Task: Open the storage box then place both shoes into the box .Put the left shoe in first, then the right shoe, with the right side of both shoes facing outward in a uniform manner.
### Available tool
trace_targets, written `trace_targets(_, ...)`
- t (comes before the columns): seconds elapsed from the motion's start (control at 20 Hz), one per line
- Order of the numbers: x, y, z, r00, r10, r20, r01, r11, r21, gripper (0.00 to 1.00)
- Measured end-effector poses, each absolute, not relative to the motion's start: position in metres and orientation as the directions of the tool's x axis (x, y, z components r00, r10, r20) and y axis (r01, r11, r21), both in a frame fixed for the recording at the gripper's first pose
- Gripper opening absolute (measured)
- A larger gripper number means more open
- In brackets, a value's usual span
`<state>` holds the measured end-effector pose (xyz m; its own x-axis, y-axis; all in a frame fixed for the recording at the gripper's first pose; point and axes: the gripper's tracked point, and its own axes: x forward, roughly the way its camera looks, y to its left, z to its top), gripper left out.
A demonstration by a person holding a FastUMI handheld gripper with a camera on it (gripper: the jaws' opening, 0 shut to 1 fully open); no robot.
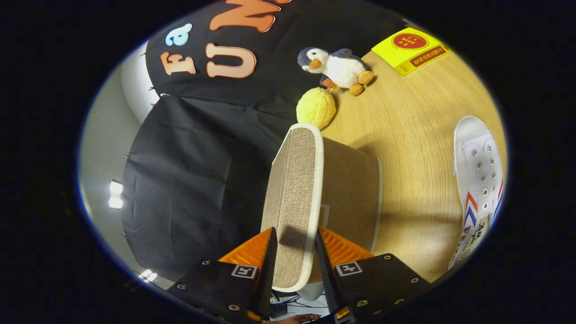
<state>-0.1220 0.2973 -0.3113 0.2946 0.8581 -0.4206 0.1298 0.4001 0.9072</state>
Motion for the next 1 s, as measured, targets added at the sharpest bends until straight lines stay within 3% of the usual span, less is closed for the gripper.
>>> trace_targets(0.1,-0.121,0.302,-0.306,0.298,0.856,-0.422,0.131,0.401,0.907,0.39)
trace_targets(0.5,-0.083,0.34,-0.214,0.413,0.85,-0.328,0.044,0.341,0.939,0.15)
trace_targets(0.8,-0.066,0.412,-0.155,0.395,0.864,-0.312,-0.107,0.381,0.918,0.14)
trace_targets(1.0,-0.065,0.466,-0.153,0.35,0.879,-0.324,-0.104,0.38,0.919,0.14)
